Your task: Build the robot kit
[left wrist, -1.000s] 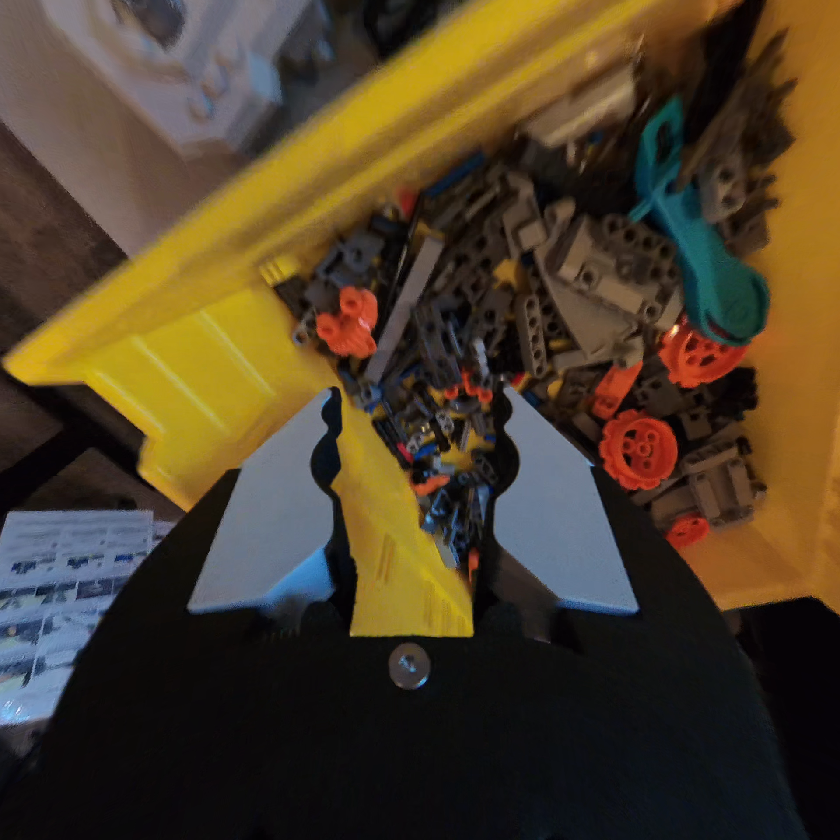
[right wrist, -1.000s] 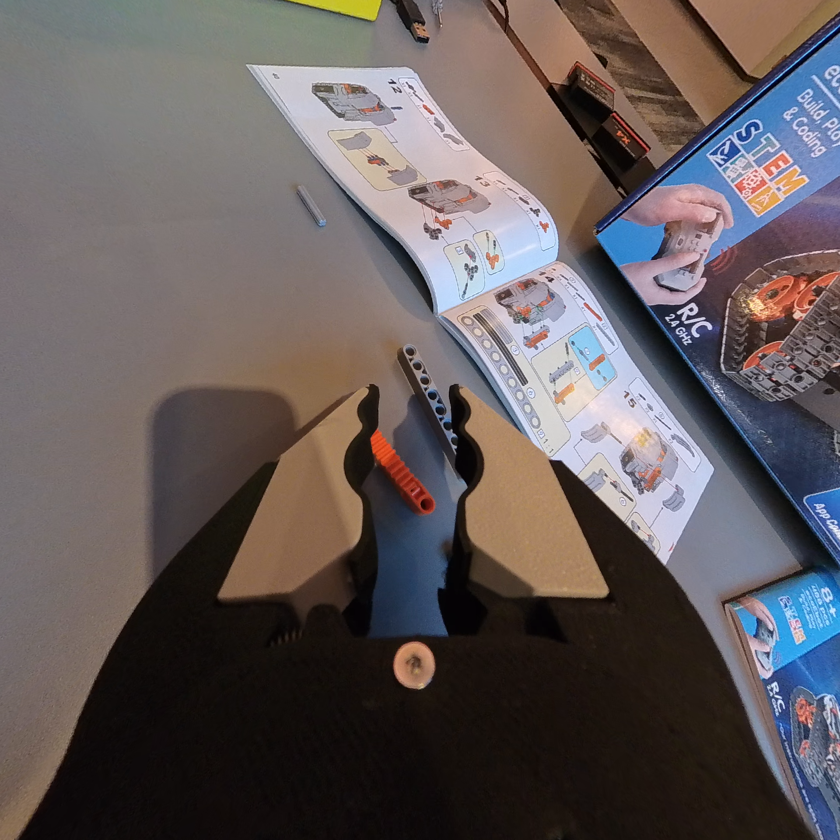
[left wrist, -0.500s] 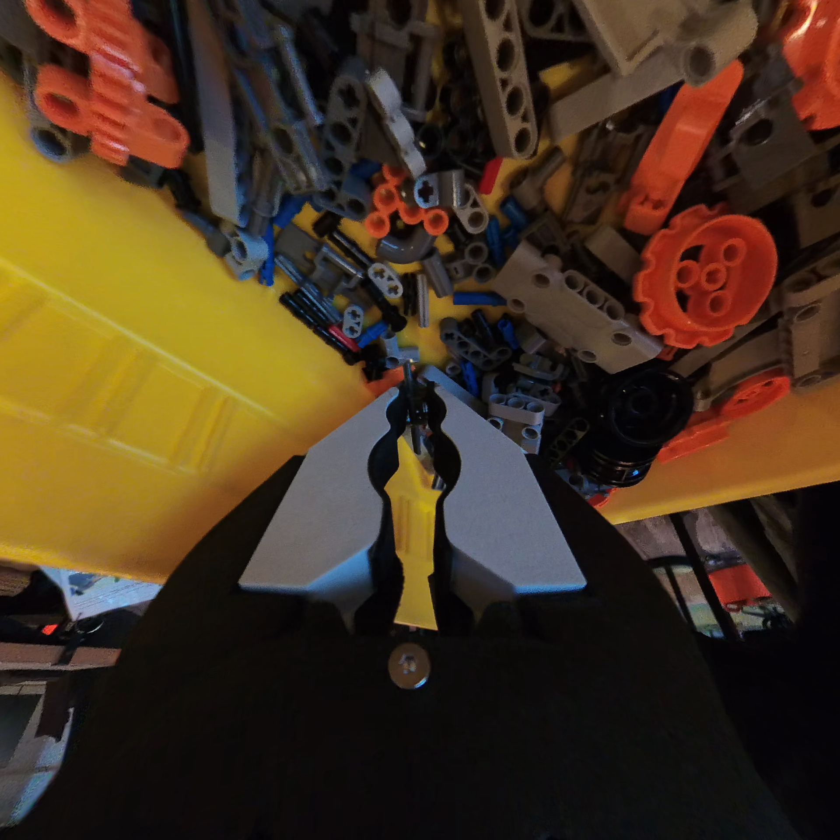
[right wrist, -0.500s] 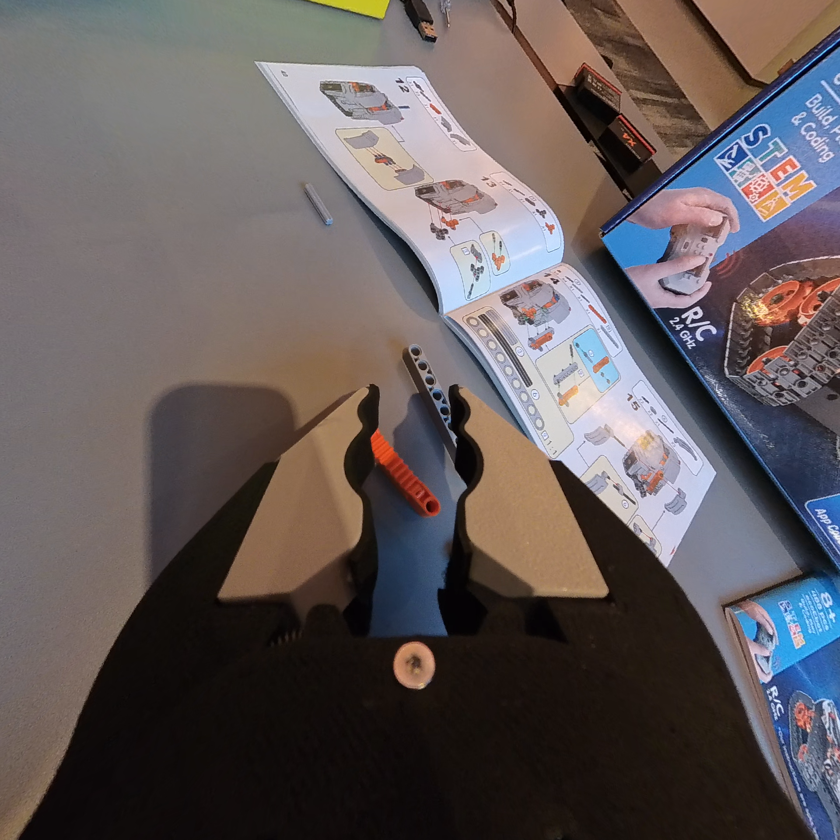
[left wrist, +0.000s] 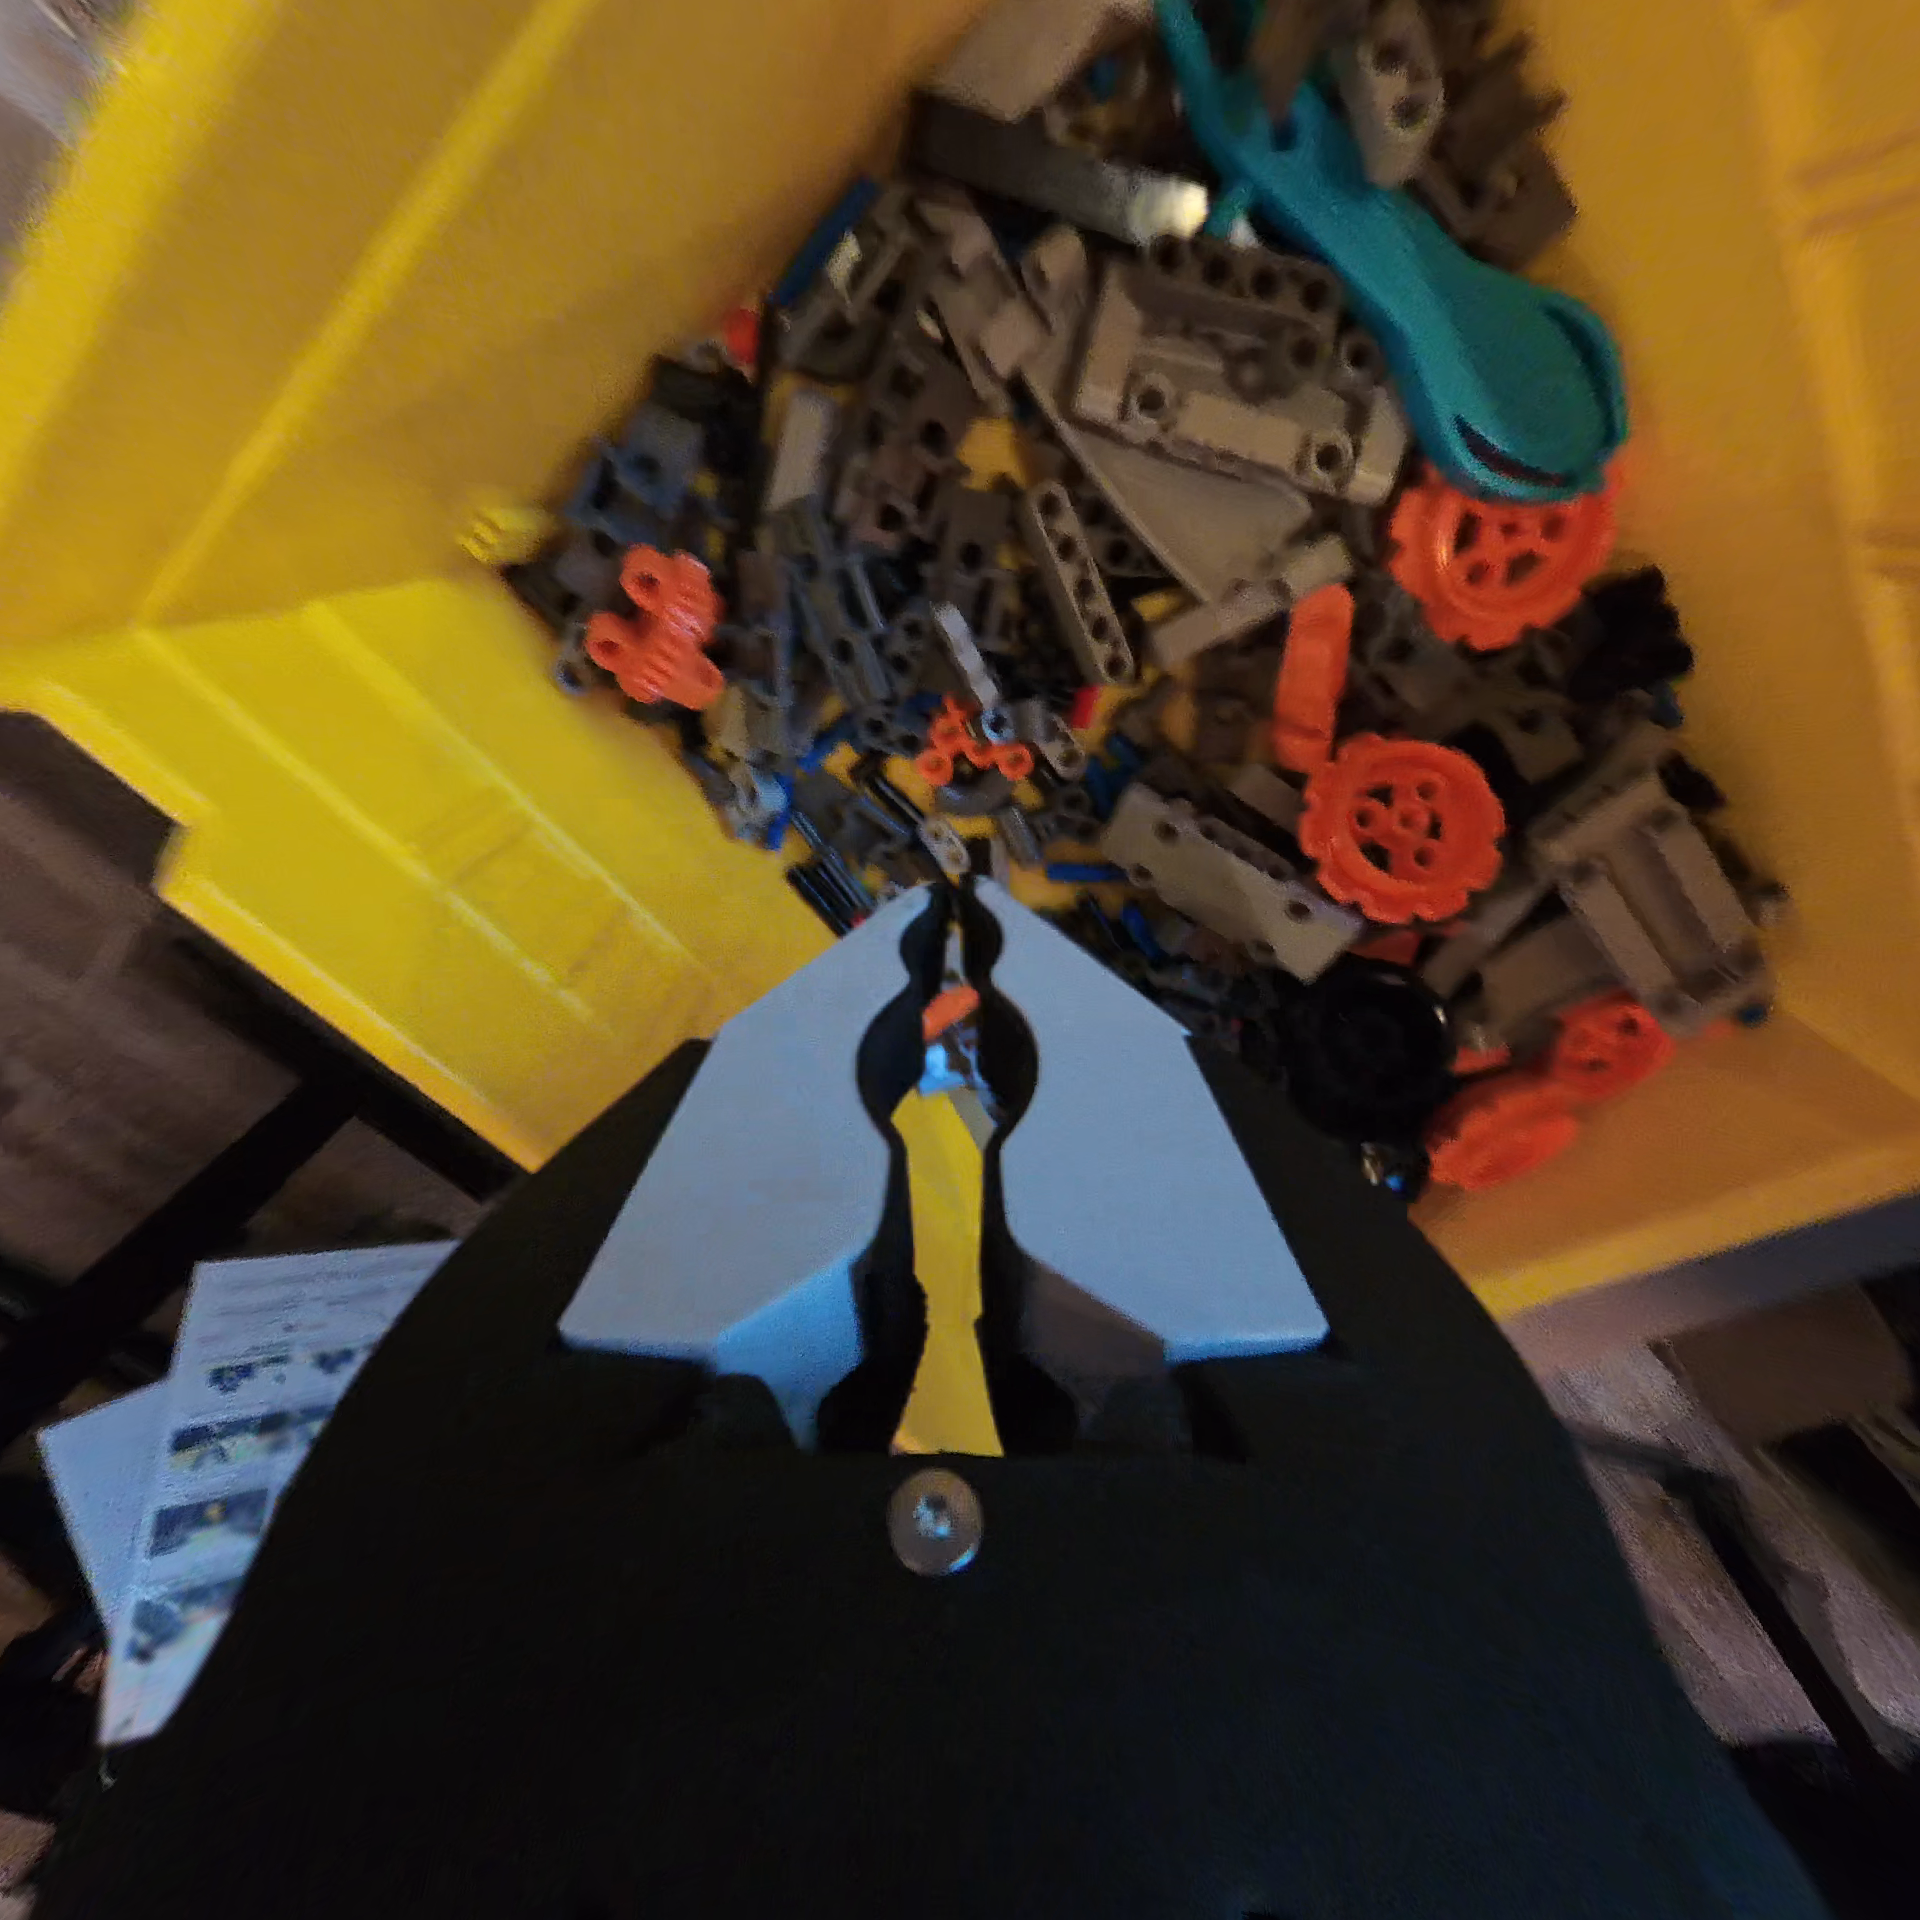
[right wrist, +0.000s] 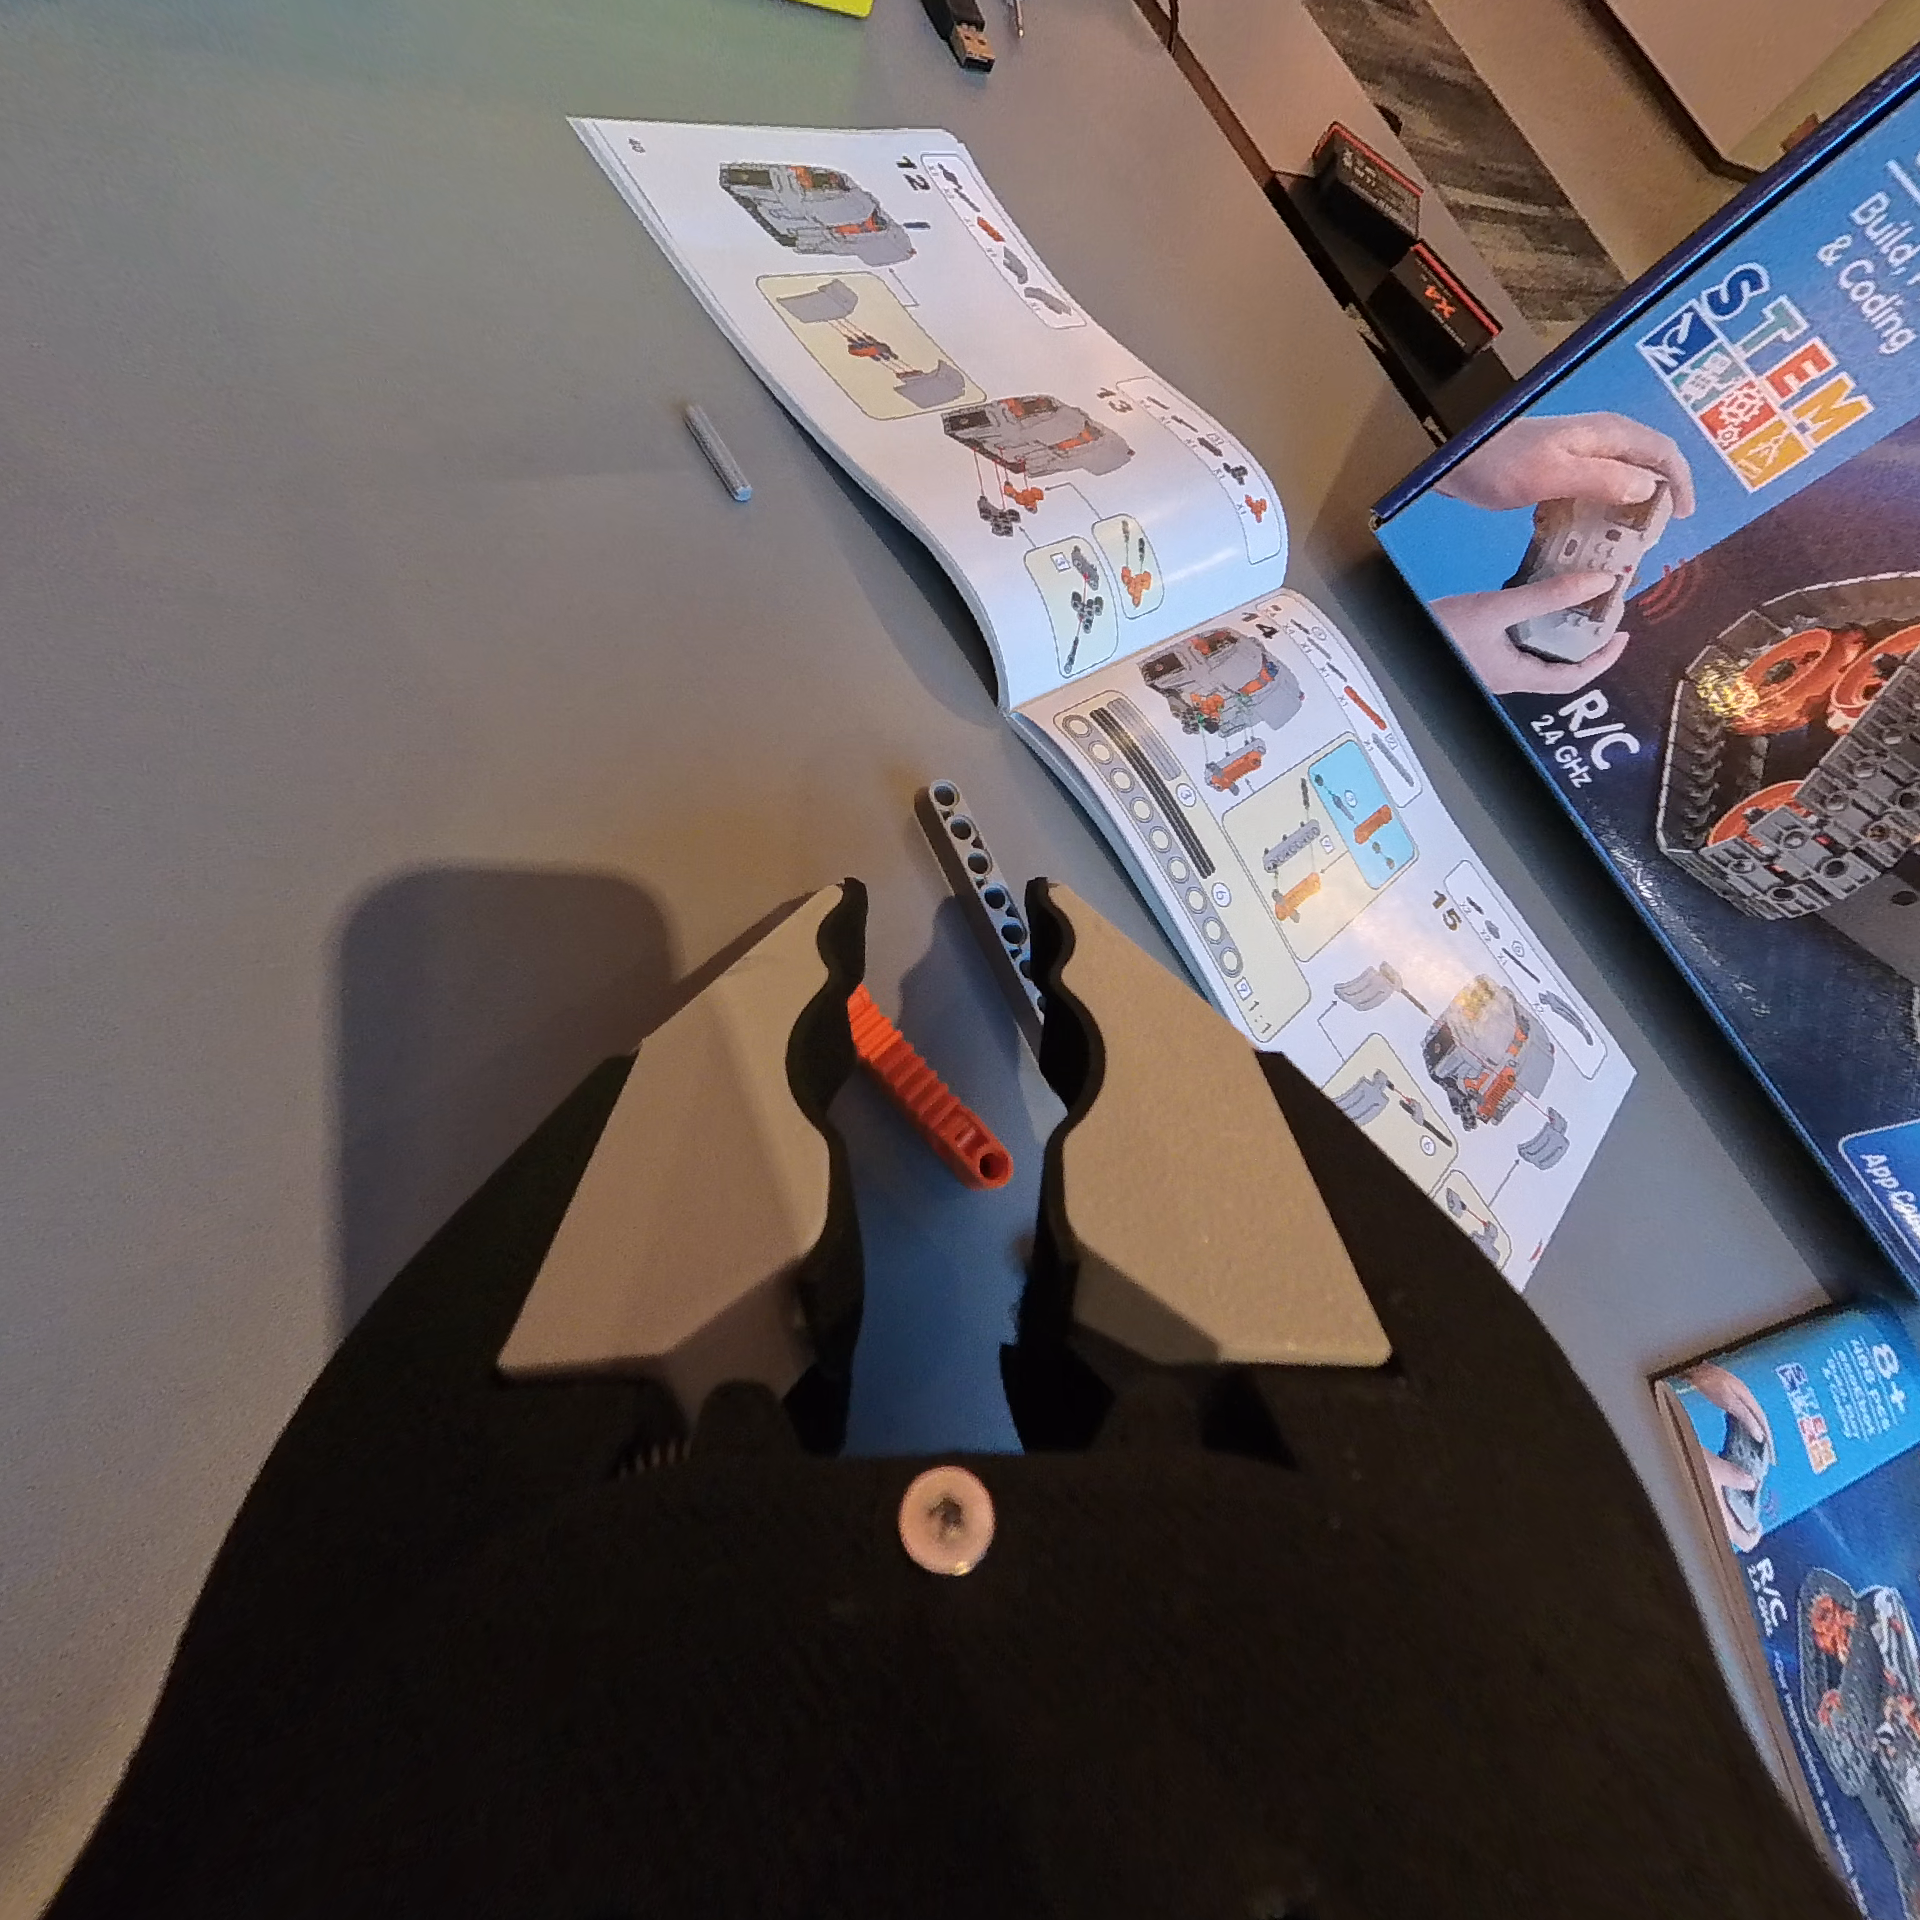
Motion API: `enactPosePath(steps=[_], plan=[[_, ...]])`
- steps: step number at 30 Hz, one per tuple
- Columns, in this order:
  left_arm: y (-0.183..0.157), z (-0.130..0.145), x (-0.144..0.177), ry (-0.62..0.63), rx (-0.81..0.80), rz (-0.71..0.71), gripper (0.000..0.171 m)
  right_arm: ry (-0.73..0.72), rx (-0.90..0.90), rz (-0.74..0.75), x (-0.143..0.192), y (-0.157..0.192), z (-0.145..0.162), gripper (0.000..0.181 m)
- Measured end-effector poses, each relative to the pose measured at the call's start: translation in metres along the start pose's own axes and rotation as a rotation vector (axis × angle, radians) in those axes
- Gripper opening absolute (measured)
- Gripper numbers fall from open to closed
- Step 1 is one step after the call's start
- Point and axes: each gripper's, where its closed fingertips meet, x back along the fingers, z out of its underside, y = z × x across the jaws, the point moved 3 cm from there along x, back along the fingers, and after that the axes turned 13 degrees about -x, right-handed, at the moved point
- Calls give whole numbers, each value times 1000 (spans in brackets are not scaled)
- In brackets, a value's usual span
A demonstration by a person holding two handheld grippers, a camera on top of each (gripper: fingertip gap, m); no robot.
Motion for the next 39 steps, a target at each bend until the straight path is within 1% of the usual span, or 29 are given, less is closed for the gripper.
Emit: enactPosePath(steps=[3,4,5,6,10,13,16,19,22,24,25,28,31,34,39], plan=[[-18,28,-7,140,66,142,6,0,1,0,0,0,0,29],[-23,37,-12,193,87,185,13,0,1,1,0,0,0,29],[-26,41,-16,218,103,200,20,0,1,0,0,0,0,29],[-27,42,-21,223,121,208,20,0,0,0,0,0,0,30],[-36,42,-31,251,229,249,36,1,-2,0,0,0,0,29],[-38,41,-34,283,217,204,33,1,-1,1,0,0,0,29],[-37,44,-37,306,194,180,21,1,-1,-1,0,0,0,29],[-37,45,-37,315,156,198,20,1,2,-2,0,0,0,28],[-38,47,-34,320,142,233,13,0,7,-3,0,1,0,28],[-37,47,-30,308,141,243,6,0,8,-4,0,1,0,28],[-36,46,-28,297,137,248,5,0,8,-4,0,1,0,28],[-33,43,-19,266,138,274,4,1,9,-5,0,1,0,27],[-22,34,-11,203,150,279,4,1,8,-7,0,1,0,27],[-18,24,-5,133,165,333,4,1,8,-7,0,1,0,27],[-15,13,-3,70,181,409,4,2,5,-7,0,1,0,27]])
